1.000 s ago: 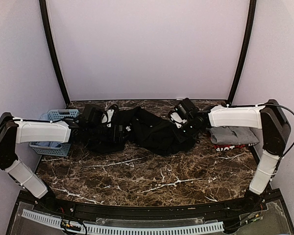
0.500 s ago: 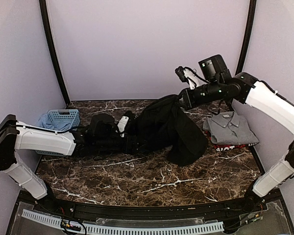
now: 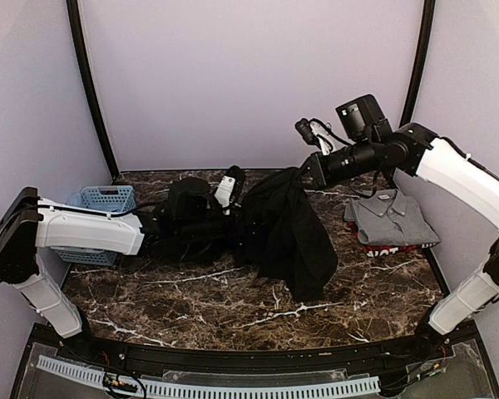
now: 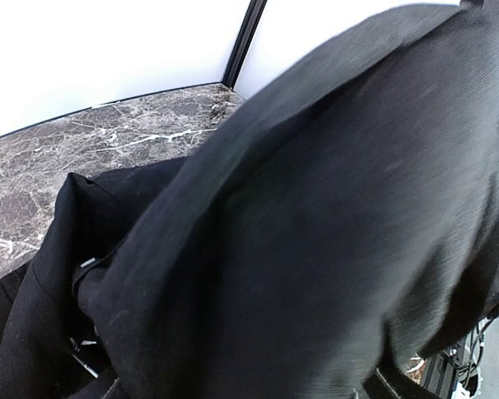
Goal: Fold and stack the long sleeve shirts
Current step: Pick up the crumpled shirt from the center of the board.
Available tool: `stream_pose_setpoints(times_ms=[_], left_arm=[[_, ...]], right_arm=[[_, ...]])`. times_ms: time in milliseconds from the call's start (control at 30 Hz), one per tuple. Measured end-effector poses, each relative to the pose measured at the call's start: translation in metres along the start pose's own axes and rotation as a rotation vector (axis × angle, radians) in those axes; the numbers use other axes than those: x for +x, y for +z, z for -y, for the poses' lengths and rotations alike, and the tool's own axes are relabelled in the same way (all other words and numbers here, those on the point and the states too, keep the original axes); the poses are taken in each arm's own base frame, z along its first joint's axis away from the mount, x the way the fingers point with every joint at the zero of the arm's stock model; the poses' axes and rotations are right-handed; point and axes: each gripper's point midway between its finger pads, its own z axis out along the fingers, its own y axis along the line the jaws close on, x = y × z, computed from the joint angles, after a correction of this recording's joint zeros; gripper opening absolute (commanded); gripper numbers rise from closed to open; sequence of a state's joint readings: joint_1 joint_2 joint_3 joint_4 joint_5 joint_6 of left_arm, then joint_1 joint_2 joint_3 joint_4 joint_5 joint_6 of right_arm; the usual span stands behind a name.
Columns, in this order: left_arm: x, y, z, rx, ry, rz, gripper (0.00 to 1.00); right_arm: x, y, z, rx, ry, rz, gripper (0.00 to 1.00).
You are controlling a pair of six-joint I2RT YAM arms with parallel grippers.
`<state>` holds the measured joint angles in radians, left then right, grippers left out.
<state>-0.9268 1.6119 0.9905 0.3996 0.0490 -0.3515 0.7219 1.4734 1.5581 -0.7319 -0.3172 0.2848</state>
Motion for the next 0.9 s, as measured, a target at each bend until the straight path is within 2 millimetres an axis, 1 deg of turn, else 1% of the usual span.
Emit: stream_pose_setpoints(times_ms=[100,167,300,400,500,600,700,800,900], left_arm=[[0.000,0.000,0.001,-0.027,0.007,0.009,0.77],[0.002,0.000,-0.002,-0.069,0.012,0.015,0.77],[0.012,-0.005,-0.006,-0.157,0.028,-0.001,0.75],[0.022,-0.010,-0.001,-0.192,0.050,-0.021,0.73],[0.029,-0.016,0.009,-0.200,0.066,-0.029,0.68],[0.032,-0.020,0.019,-0.189,0.069,-0.027,0.60],[0.033,-0.020,0.022,-0.183,0.073,-0.026,0.53],[0.033,-0.016,0.022,-0.187,0.084,-0.026,0.46],[0.031,-0.005,0.022,-0.199,0.105,-0.028,0.42]], right_arm=[[0.008,0.005,0.007,0.021,0.026,-0.020,0.00],[0.011,0.007,0.011,0.037,0.041,-0.022,0.00],[0.013,0.012,0.018,0.064,0.066,-0.017,0.00],[0.015,0.015,0.022,0.075,0.079,-0.016,0.00],[0.013,0.018,0.024,0.079,0.084,-0.009,0.00],[0.013,0.020,0.024,0.078,0.088,-0.008,0.00],[0.013,0.021,0.025,0.077,0.094,-0.006,0.00],[0.014,0.022,0.025,0.075,0.099,-0.006,0.00],[0.016,0.024,0.025,0.073,0.103,-0.009,0.00]])
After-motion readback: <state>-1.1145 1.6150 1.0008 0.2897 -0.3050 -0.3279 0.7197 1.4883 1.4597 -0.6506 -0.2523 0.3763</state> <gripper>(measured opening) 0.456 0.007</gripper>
